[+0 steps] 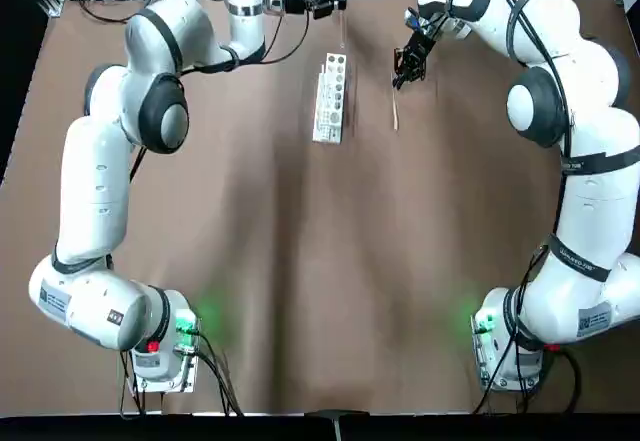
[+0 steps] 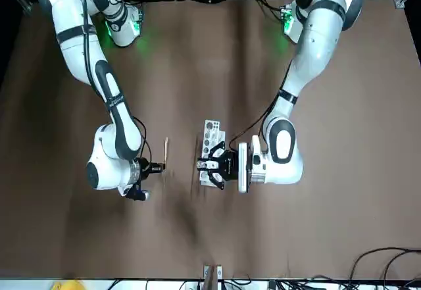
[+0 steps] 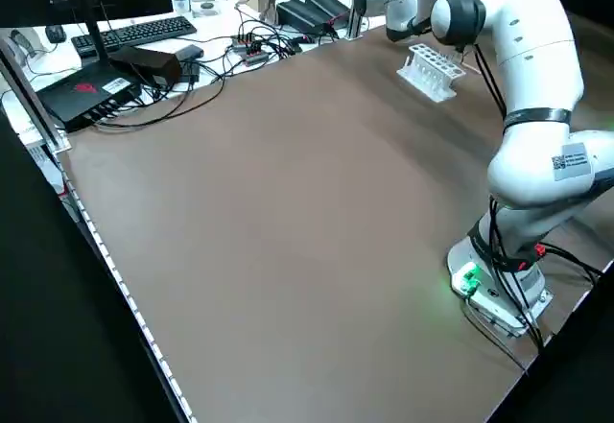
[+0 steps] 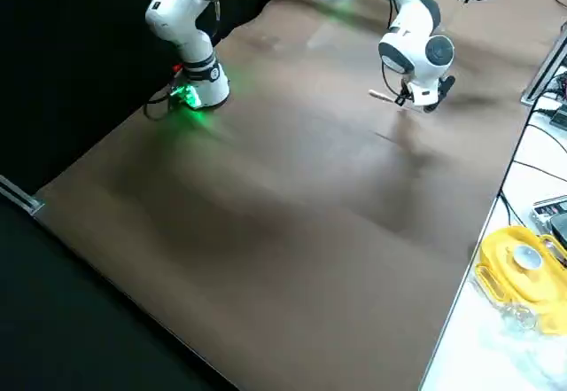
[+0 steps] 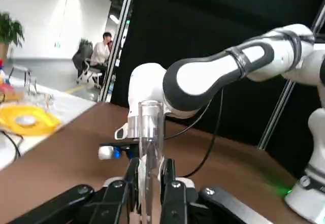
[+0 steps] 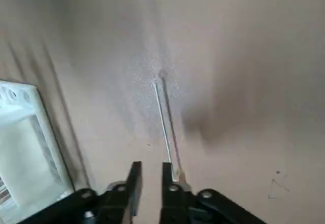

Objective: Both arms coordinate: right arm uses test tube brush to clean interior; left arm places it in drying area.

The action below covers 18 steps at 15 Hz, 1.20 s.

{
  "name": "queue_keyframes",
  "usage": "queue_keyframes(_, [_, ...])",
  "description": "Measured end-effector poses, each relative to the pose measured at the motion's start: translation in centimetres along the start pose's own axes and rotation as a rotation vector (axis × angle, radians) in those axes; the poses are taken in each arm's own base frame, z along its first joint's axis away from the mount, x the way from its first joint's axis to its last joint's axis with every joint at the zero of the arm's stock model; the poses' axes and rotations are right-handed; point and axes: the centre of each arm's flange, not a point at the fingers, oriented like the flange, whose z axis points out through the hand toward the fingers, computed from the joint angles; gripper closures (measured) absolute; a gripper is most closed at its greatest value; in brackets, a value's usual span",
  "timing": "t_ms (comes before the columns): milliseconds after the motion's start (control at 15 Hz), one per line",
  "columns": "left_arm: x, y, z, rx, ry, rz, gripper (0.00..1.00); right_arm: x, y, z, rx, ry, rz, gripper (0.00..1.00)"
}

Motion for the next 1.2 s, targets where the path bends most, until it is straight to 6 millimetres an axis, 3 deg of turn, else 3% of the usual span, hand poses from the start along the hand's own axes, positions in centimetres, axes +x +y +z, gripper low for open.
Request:
queue_keyframes(267, [2.6, 0.7, -0.9, 0.004, -0.039, -0.258, 0.77, 0.1, -0.2, -0.4, 0.001, 0.008, -0.005, 0.46])
queue_keyframes(333, [3.7, 0.7, -1.8, 0.018, -0.054, -0.415, 0.77, 0.3, -0.4, -2.2, -0.007, 0.037, -0.014, 0.27])
queue_keyframes(467, [4.3, 0.6, -2.6, 0.033, -0.065, -0.563, 0.77, 0.2, -0.3, -6.3, -0.048, 0.062, -0.034, 0.11])
queue_keyframes(667, [4.6, 0.4, -3.5, 0.067, -0.056, -0.785, 0.77, -1.7, -1.6, -14.8, -0.151, 0.11, -0.104, 0.01])
queue_keyframes(800, [4.7, 0.3, -4.2, 0.086, -0.054, -0.974, 0.77, -4.2, -3.3, -20.4, -0.216, 0.142, -0.15, 0.0])
queue_keyframes(1000, [4.8, 0.2, -4.9, 0.128, -0.087, -1.237, 0.77, -8.3, -5.1, -26.7, -0.316, 0.17, -0.195, 0.0])
queue_keyframes(1200, [4.9, 0.2, -5.1, 0.156, -0.086, -1.502, 0.77, -11.6, -5.0, -32.0, -0.389, 0.203, -0.196, 0.0])
